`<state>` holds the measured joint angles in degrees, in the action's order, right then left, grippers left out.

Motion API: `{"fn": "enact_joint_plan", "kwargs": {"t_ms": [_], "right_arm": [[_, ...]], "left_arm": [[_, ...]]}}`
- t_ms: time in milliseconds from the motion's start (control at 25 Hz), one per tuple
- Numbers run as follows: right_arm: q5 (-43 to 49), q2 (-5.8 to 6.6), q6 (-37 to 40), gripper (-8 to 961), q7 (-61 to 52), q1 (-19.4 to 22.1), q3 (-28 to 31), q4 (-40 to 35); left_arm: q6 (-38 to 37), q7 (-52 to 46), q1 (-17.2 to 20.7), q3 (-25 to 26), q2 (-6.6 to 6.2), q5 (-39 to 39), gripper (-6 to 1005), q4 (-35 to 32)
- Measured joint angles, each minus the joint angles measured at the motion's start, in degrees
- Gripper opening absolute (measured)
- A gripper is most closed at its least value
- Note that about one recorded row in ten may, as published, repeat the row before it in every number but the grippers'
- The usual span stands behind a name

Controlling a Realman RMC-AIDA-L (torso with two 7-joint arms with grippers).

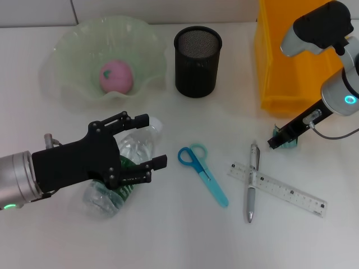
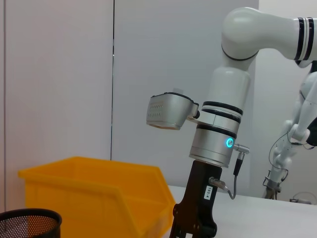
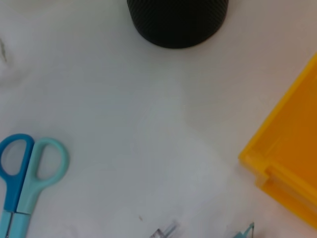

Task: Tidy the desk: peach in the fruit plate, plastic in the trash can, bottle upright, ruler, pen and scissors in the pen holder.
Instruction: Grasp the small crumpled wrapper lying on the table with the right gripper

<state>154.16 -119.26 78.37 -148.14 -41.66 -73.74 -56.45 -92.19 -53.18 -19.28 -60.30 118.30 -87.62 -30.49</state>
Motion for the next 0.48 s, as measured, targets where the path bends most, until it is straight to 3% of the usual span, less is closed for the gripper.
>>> {"fn": "enact_joint_plan", "kwargs": {"t_ms": [480], "right_arm": [[1.2,-0.01,0.7,380,0.0,-0.1,0.2,0.4]], "left_arm": [[0.0,0.0,0.0,0.0,0.00,0.0,863,0.0]]}}
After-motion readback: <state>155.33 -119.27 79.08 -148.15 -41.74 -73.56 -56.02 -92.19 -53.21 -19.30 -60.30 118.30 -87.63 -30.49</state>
